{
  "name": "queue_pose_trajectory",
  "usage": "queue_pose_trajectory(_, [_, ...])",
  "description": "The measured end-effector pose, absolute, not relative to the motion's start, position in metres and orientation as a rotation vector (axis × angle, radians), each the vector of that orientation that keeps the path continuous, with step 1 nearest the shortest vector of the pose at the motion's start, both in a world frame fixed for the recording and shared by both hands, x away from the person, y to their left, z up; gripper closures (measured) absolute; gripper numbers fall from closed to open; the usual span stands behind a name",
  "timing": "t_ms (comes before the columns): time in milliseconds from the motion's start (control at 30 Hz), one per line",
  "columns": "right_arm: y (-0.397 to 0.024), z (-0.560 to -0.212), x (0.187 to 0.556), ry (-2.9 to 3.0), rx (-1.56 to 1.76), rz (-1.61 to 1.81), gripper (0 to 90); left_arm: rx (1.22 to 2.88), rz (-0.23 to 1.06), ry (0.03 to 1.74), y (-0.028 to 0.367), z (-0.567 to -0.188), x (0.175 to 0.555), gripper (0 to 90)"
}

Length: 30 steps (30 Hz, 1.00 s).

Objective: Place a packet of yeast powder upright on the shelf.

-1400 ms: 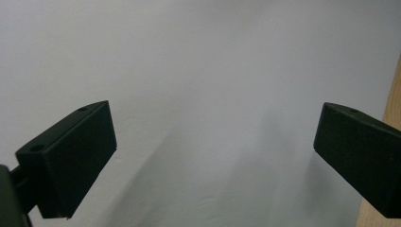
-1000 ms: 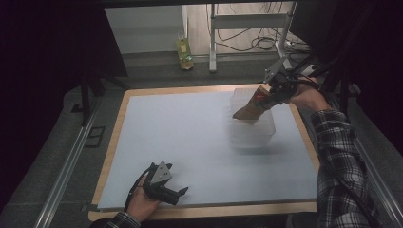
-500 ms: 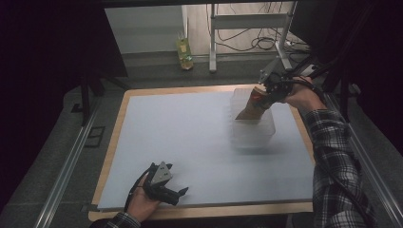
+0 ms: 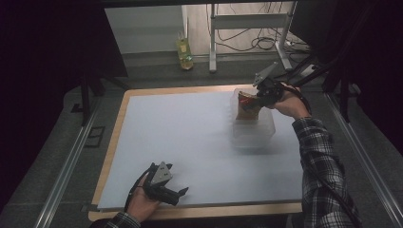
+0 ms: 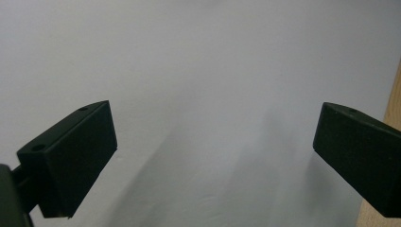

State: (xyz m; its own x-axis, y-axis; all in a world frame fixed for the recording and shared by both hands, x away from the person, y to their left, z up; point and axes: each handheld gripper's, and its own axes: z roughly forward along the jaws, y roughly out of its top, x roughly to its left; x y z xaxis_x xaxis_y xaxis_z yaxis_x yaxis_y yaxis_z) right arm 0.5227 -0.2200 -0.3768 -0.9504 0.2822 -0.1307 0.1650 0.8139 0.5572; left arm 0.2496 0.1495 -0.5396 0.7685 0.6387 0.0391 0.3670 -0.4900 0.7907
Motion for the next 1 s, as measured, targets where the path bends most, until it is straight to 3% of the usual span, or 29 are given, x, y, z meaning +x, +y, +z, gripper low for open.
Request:
queue_pose_trajectory(133, [-0.225,-0.378,0.520,2.795,0.361,0.842,68.4,2.130,0.419,0.749,0.149,-0.540,0.250,0.3])
queue_pose_trajectory(200, [-0.226,-0.378,0.518,2.781,0.365,0.839,59.7,2.133,0.420,0.749,0.149,-0.540,0.250,0.3])
queue_pose_trajectory(500, [-0.226,-0.379,0.510,2.735,0.438,0.869,38.6,2.136,0.417,0.753,0.149,-0.540,0.250,0.3])
queue_pose_trajectory(1000, [-0.227,-0.355,0.496,2.673,0.515,0.930,19.4,2.127,0.395,0.766,0.147,-0.539,0.250,0.6])
